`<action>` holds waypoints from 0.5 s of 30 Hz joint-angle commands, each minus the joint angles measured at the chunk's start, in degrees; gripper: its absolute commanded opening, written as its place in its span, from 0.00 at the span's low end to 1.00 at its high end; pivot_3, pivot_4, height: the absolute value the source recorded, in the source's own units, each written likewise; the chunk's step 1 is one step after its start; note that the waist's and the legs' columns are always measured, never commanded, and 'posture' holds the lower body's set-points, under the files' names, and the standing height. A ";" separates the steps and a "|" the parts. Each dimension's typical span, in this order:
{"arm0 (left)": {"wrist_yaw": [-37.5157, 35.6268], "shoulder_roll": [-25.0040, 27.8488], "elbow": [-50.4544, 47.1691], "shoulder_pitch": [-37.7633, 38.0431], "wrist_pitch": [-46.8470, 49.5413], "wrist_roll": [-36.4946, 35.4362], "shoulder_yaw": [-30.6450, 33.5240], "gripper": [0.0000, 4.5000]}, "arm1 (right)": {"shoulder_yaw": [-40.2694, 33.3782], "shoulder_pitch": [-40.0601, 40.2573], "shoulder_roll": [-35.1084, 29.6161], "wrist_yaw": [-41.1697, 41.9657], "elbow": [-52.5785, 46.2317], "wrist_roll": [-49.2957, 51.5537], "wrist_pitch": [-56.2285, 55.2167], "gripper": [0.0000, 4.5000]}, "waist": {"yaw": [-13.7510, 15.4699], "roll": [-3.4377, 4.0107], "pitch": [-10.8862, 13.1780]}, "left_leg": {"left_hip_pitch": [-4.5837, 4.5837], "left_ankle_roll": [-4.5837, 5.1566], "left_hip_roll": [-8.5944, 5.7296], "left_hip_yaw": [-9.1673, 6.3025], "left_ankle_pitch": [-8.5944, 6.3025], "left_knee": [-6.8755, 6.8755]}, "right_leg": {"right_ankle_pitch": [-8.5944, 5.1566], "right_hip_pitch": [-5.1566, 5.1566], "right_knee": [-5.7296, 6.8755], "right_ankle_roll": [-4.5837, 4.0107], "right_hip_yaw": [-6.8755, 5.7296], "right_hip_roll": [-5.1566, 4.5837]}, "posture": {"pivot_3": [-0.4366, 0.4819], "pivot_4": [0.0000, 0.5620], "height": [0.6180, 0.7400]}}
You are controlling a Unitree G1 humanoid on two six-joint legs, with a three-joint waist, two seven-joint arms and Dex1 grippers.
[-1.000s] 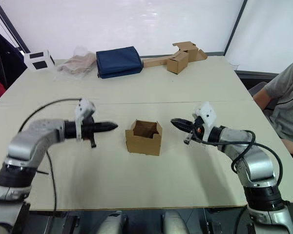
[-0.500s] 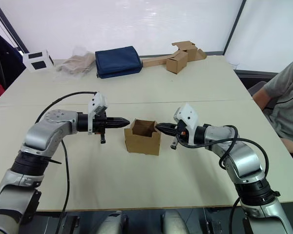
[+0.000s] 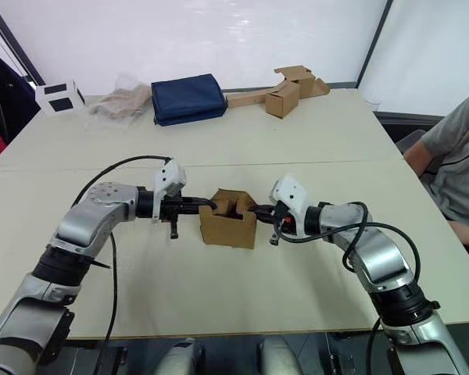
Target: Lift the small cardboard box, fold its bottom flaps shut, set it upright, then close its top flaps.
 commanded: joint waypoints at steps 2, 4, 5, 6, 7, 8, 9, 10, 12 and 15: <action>0.15 -0.16 -0.92 0.60 -1.31 0.77 -0.14 0.01 | 0.88 -1.28 0.56 0.55 1.24 -1.66 -2.25 0.00 | 0.04 0.00 0.00 | 0.00 0.00 0.00 0.00 0.00 0.01 | 0.00 0.01 0.01 0.00 -0.01 0.00 | 0.48 0.27 1.00; 0.21 -0.19 -1.01 0.76 -1.39 0.86 -0.13 0.01 | 0.87 -1.59 0.65 0.73 1.70 -1.76 -2.55 0.00 | 0.01 0.00 0.00 | 0.01 0.00 0.00 0.00 0.00 0.01 | 0.00 0.01 0.01 0.00 0.00 0.00 | 0.48 0.27 1.00; 0.22 -0.21 -1.02 0.78 -1.39 0.89 -0.12 0.01 | 0.85 -1.67 0.66 0.84 1.82 -1.81 -2.64 0.00 | 0.02 0.00 -0.01 | 0.01 0.00 0.00 0.00 0.00 0.01 | 0.00 0.01 0.01 0.00 0.00 0.00 | 0.48 0.27 1.00; 0.24 -0.26 -1.06 0.88 -1.45 0.94 -0.13 0.01 | 0.76 -1.73 0.67 0.94 1.80 -1.77 -2.66 0.00 | 0.02 0.00 -0.01 | 0.01 0.00 0.00 0.00 0.00 0.01 | 0.00 0.01 0.01 0.00 0.00 0.00 | 0.48 0.27 1.00; 0.26 -0.46 -1.12 1.00 -1.56 0.94 -0.17 0.01 | 0.58 -1.80 0.71 1.13 1.74 -1.59 -2.74 0.00 | 0.02 0.00 -0.01 | 0.01 0.00 0.00 0.00 0.00 0.01 | 0.00 0.01 0.02 0.00 0.00 0.00 | 0.48 0.27 1.00; 0.41 -0.66 -1.20 1.16 -1.71 1.07 -0.30 0.01 | 0.01 -1.94 0.97 1.46 1.37 -0.67 -2.52 0.00 | 0.02 0.00 -0.01 | 0.01 0.00 0.00 0.00 0.00 0.01 | 0.00 0.01 0.02 0.00 0.00 0.00 | 0.48 0.27 1.00; 0.52 -0.78 -1.33 1.32 -1.80 1.16 -0.38 0.01 | -0.42 -2.00 1.17 1.70 1.03 0.00 -2.33 0.00 | 0.03 0.00 -0.01 | 0.01 0.00 0.00 0.00 0.00 0.01 | 0.00 0.01 0.02 0.00 0.00 0.00 | 0.48 0.27 1.00; 0.55 -0.82 -1.50 1.49 -1.83 1.19 -0.41 0.01 | -0.76 -2.17 1.30 1.79 0.83 0.40 -2.15 0.00 | 0.02 0.00 -0.01 | 0.01 0.00 0.00 0.00 0.00 0.01 | 0.00 0.01 0.02 0.00 0.00 0.00 | 0.48 0.27 1.00; 0.64 -0.92 -1.67 1.45 -1.42 0.87 -0.13 0.01 | -0.66 -2.40 0.91 2.36 0.65 0.34 -2.21 0.00 | 0.03 0.00 -0.01 | 0.01 0.00 0.00 0.00 0.00 0.01 | 0.00 0.01 0.02 0.00 0.00 0.00 | 0.48 0.27 1.00; 0.68 -1.00 -1.91 1.13 -0.52 0.02 0.52 0.01 | -0.66 -2.45 0.63 2.88 0.46 0.28 -2.08 0.00 | 0.04 0.00 -0.01 | 0.01 0.00 0.00 0.00 0.00 0.01 | 0.00 0.01 0.02 0.00 0.00 -0.01 | 0.48 0.27 1.00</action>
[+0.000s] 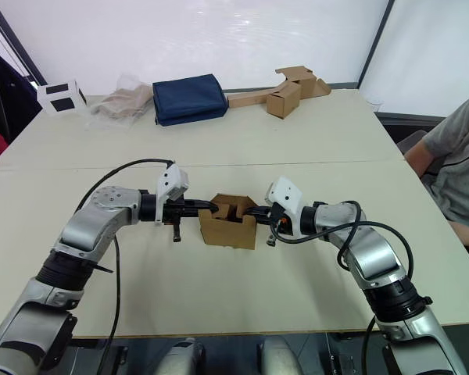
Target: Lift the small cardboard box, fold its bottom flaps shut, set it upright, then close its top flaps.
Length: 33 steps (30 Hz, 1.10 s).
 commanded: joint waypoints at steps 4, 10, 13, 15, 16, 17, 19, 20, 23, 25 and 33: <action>-2.71 1.55 -1.09 -1.60 4.55 -4.92 3.53 0.01 | -4.95 -1.43 -1.08 1.37 -3.16 4.19 1.80 0.00 | -0.04 0.00 0.00 | 0.00 0.00 0.00 0.00 0.00 0.00 | 0.00 -0.01 0.00 0.00 0.00 0.00 | 0.48 0.27 1.00; -2.08 1.54 3.73 -6.51 6.63 -7.82 7.61 0.01 | -12.57 -2.19 -1.34 1.13 -7.16 13.60 7.62 0.00 | 0.01 -0.01 0.01 | -0.03 0.00 0.00 -0.02 0.00 0.00 | 0.00 -0.02 0.01 0.00 -0.02 0.01 | 0.48 0.27 1.00; -2.39 1.59 8.79 -9.34 3.77 -5.82 7.32 0.01 | -14.21 -3.02 -1.88 0.55 -9.14 16.72 10.34 0.00 | -0.01 0.00 0.01 | -0.02 0.00 0.00 -0.02 0.00 -0.01 | 0.00 -0.01 0.00 0.00 -0.03 0.00 | 0.48 0.27 1.00; -2.47 1.35 12.00 -10.71 1.89 -4.76 6.91 0.01 | -14.53 -3.18 -1.76 -0.06 -11.15 18.91 12.21 0.00 | -0.05 0.00 0.01 | -0.02 0.00 0.00 -0.02 0.00 -0.02 | 0.00 -0.01 0.00 0.00 -0.02 0.01 | 0.48 0.27 1.00; -2.56 1.24 13.76 -11.36 0.73 -4.06 6.66 0.01 | -14.46 -3.36 -1.55 -0.42 -12.15 19.91 13.14 0.00 | -0.07 0.00 0.01 | -0.02 0.00 0.00 -0.02 0.00 -0.02 | 0.00 -0.02 0.00 0.00 -0.02 0.01 | 0.48 0.27 1.00; -2.18 0.66 16.65 -12.16 -1.10 -2.83 6.18 0.01 | -13.91 -3.35 -1.09 -1.07 -14.01 21.02 14.20 0.00 | -0.11 0.00 0.01 | -0.02 0.00 0.00 -0.02 0.00 -0.03 | 0.00 -0.03 0.00 0.00 -0.02 0.02 | 0.48 0.27 1.00; -0.92 -0.95 22.74 -13.55 -4.91 0.04 5.00 0.01 | -11.86 -3.04 0.36 -2.95 -17.63 22.52 15.96 0.00 | -0.05 0.00 0.01 | -0.02 0.00 0.01 -0.03 0.00 -0.03 | 0.00 -0.05 0.00 0.00 -0.02 0.04 | 0.48 0.27 1.00; -0.60 -2.11 26.03 -13.79 -7.47 1.86 3.88 0.01 | -9.86 -2.18 0.86 -3.53 -19.23 22.15 16.27 0.00 | -0.06 0.00 0.01 | -0.02 0.00 0.01 -0.03 0.00 -0.02 | 0.00 -0.05 0.01 0.00 -0.02 0.04 | 0.48 0.27 1.00; 0.13 -4.67 33.27 -14.30 -12.51 5.16 2.63 0.01 | -6.39 -0.43 1.70 -4.67 -21.61 21.67 16.69 0.00 | 0.06 -0.02 0.01 | -0.03 0.00 -0.01 -0.02 0.00 -0.03 | 0.00 -0.04 -0.03 0.00 -0.02 0.01 | 0.48 0.27 1.00; -0.34 -6.18 36.17 -14.35 -13.96 5.77 2.60 0.01 | -4.10 0.04 2.06 -5.45 -22.78 21.08 16.70 0.00 | 0.01 -0.03 0.01 | -0.09 0.00 -0.02 -0.03 0.00 0.00 | 0.00 -0.05 -0.03 0.00 -0.04 -0.01 | 0.48 0.27 1.00; -4.78 -8.10 33.51 -12.22 -11.02 4.52 2.81 0.01 | 2.84 0.57 -0.86 -7.44 -22.64 11.09 11.62 0.00 | -0.07 -0.03 0.01 | -0.10 0.00 -0.02 -0.04 0.00 0.01 | 0.00 -0.09 -0.01 0.00 -0.04 0.00 | 0.48 0.27 1.00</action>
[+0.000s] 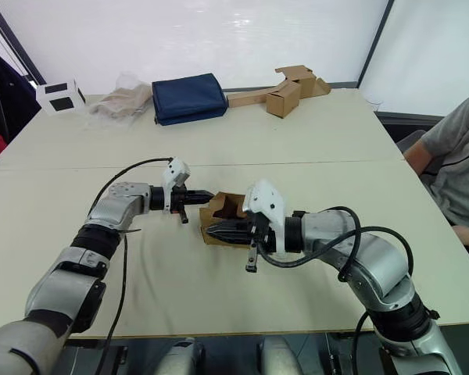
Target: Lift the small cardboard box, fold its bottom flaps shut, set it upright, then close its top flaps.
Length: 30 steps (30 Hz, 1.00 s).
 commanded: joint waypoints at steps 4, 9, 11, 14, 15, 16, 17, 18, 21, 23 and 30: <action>-4.59 1.31 -6.31 2.75 3.64 -0.40 -0.37 0.01 | 3.60 0.15 -2.29 0.33 2.24 -9.79 -8.27 0.00 | -0.05 0.00 0.00 | 0.01 0.00 0.00 0.00 0.00 -0.01 | 0.00 -0.01 0.00 0.00 0.00 0.02 | 0.48 0.27 1.00; -4.41 1.20 -7.70 3.29 4.41 -0.35 -0.04 0.01 | 3.68 -0.09 -1.92 1.19 3.43 -11.04 -9.59 0.00 | 0.02 0.00 0.00 | 0.01 0.00 0.01 0.00 0.00 0.00 | 0.00 0.00 0.01 0.00 0.01 0.01 | 0.48 0.27 1.00; -4.33 1.21 -7.91 3.27 4.60 -0.35 0.03 0.01 | 4.59 -0.47 -1.86 1.68 5.21 -12.69 -10.92 0.00 | 0.06 0.00 0.00 | 0.01 0.00 0.00 0.00 0.00 0.00 | 0.00 0.01 0.01 0.00 0.00 0.00 | 0.48 0.27 1.00; -4.09 1.17 -8.20 3.35 4.75 -0.34 0.15 0.01 | 5.99 -0.21 -0.91 2.20 8.24 -14.86 -13.29 0.00 | 0.00 0.00 0.00 | 0.01 0.00 0.00 0.00 0.00 0.01 | 0.00 0.01 0.01 0.00 0.00 0.00 | 0.48 0.27 1.00; -4.08 1.17 -8.45 3.48 4.86 -0.40 0.16 0.01 | 6.20 -0.05 -0.39 2.24 9.28 -15.26 -13.88 0.00 | -0.02 0.00 0.00 | 0.02 0.00 0.00 0.00 0.00 0.00 | 0.00 0.01 0.01 0.00 0.00 0.01 | 0.48 0.27 1.00; -4.08 1.17 -8.63 3.58 4.93 -0.44 0.15 0.01 | 6.30 0.04 0.01 2.32 10.05 -15.55 -14.39 0.00 | -0.03 0.00 0.00 | 0.02 0.00 0.00 -0.01 0.00 0.00 | 0.00 0.01 0.01 0.00 0.00 0.01 | 0.48 0.27 1.00; -4.03 1.16 -8.79 3.68 5.04 -0.49 0.17 0.01 | 6.18 0.08 0.52 2.42 10.69 -15.57 -14.70 0.00 | -0.05 0.00 0.00 | 0.02 0.00 0.00 0.00 0.00 0.00 | 0.00 0.00 0.01 0.00 0.00 0.01 | 0.48 0.27 1.00; -4.03 1.14 -8.97 3.79 5.11 -0.51 0.14 0.01 | 5.76 0.22 1.30 2.48 11.41 -15.14 -14.85 0.00 | -0.05 0.00 0.00 | 0.02 0.00 0.00 0.00 0.00 0.00 | 0.00 0.00 0.01 0.00 0.00 0.01 | 0.48 0.27 1.00; -3.69 1.10 -9.07 4.03 5.28 -0.27 -0.01 0.01 | 4.71 0.83 3.40 2.42 13.68 -14.21 -15.23 0.00 | -0.05 0.00 0.00 | 0.02 0.00 0.01 -0.01 0.00 0.00 | 0.00 0.00 0.01 0.00 0.00 0.01 | 0.48 0.27 1.00; -3.70 1.17 -9.37 4.20 5.43 -0.30 -0.02 0.01 | 4.53 1.26 4.03 2.57 14.70 -14.43 -15.47 0.00 | -0.04 0.00 0.00 | 0.02 0.00 0.01 -0.01 0.00 0.00 | 0.00 0.00 0.02 0.00 0.00 0.01 | 0.48 0.27 1.00; -2.69 2.20 -11.13 5.09 5.71 -0.21 0.73 0.01 | 4.27 2.07 4.98 2.97 15.86 -14.66 -15.95 0.00 | -0.05 0.01 -0.01 | 0.02 0.00 0.00 -0.01 0.00 0.01 | 0.00 0.01 0.02 0.00 0.00 0.00 | 0.48 0.27 1.00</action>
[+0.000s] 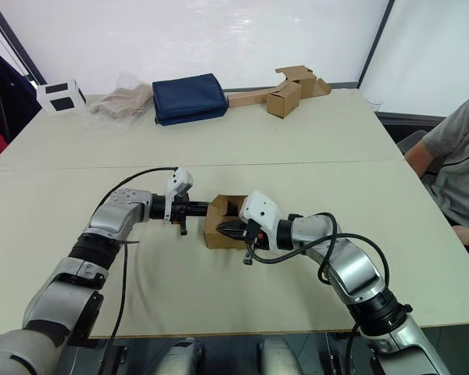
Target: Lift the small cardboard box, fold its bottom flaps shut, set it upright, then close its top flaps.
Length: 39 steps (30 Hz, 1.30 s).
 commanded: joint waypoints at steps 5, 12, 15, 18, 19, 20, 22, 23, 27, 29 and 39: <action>0.89 5.91 -6.34 1.10 3.74 -2.36 4.74 0.01 | -1.55 0.21 0.56 0.26 0.20 0.06 -0.97 0.00 | -0.23 0.00 0.00 | 0.02 0.00 0.01 -0.01 0.00 -0.02 | 0.00 -0.02 0.02 0.00 0.01 0.03 | 0.48 0.27 1.00; -7.76 19.54 -33.50 7.95 26.75 -17.74 8.50 0.01 | -2.74 0.68 0.68 0.63 0.55 0.51 -1.52 0.00 | -0.45 0.01 0.00 | 0.00 0.00 0.03 -0.02 0.00 -0.06 | 0.00 0.00 0.01 0.00 0.00 0.01 | 0.48 0.27 1.00; -4.58 19.51 -38.68 10.28 28.05 -18.34 7.41 0.01 | -2.80 0.38 0.95 0.89 1.29 0.30 -1.85 0.00 | 0.05 0.01 0.00 | 0.08 -0.01 0.03 -0.02 0.00 -0.03 | -0.01 0.09 0.02 0.00 0.00 -0.01 | 0.48 0.27 1.00; -3.26 19.11 -41.55 11.99 27.26 -17.81 5.58 0.01 | -2.88 -0.03 1.19 0.96 1.81 0.20 -1.86 0.00 | 0.02 0.01 0.00 | 0.12 -0.01 0.03 -0.02 0.00 -0.02 | -0.01 0.15 0.02 0.00 -0.01 0.01 | 0.48 0.27 1.00; -2.52 18.59 -41.70 12.38 26.58 -17.39 4.98 0.01 | -2.87 -0.05 1.22 0.96 1.80 0.12 -1.85 0.00 | 0.01 0.01 0.00 | 0.12 0.00 0.03 -0.01 0.00 -0.03 | -0.01 0.14 0.02 0.00 0.00 0.01 | 0.48 0.27 1.00; -1.99 18.09 -41.53 12.74 25.71 -16.85 4.35 0.01 | -2.85 -0.05 1.21 0.98 1.74 0.07 -1.83 0.00 | 0.03 0.01 0.00 | 0.12 0.00 0.03 -0.02 0.00 -0.04 | -0.01 0.13 0.02 0.00 0.00 0.01 | 0.48 0.27 1.00; -0.67 16.78 -40.12 12.92 23.68 -15.70 3.45 0.01 | -2.85 -0.13 1.20 0.95 1.58 0.04 -1.71 0.00 | 0.04 0.01 0.00 | 0.12 0.00 0.04 -0.02 0.00 -0.04 | -0.01 0.12 0.02 -0.01 0.00 0.02 | 0.48 0.27 1.00; 0.10 16.00 -39.29 12.69 22.76 -15.25 3.19 0.01 | -2.91 -0.16 1.15 0.95 1.49 0.07 -1.66 0.00 | 0.05 0.01 0.00 | 0.12 0.00 0.03 -0.02 0.00 -0.04 | -0.01 0.12 0.01 -0.01 0.00 0.02 | 0.48 0.27 1.00; 0.86 14.68 -37.66 11.78 21.57 -15.00 3.00 0.01 | -3.11 -0.21 1.05 0.89 1.24 0.17 -1.43 0.00 | 0.03 0.01 0.00 | 0.12 0.00 0.03 -0.02 0.00 -0.04 | -0.01 0.12 0.01 -0.01 0.00 0.02 | 0.48 0.27 1.00; 0.57 14.30 -36.69 11.04 21.11 -15.13 2.75 0.01 | -3.28 -0.20 0.97 0.71 0.98 0.26 -1.13 0.00 | 0.04 0.01 0.00 | 0.12 0.00 0.03 -0.01 0.00 -0.05 | -0.01 0.11 0.01 -0.01 0.00 0.02 | 0.48 0.27 1.00; -0.98 14.10 -35.49 9.80 20.42 -15.78 1.64 0.01 | -3.08 -0.29 1.74 -0.31 1.03 0.05 -1.18 0.00 | 0.04 0.01 0.00 | 0.11 0.00 0.03 -0.01 0.00 -0.04 | -0.01 0.11 0.01 -0.01 0.00 0.02 | 0.48 0.27 1.00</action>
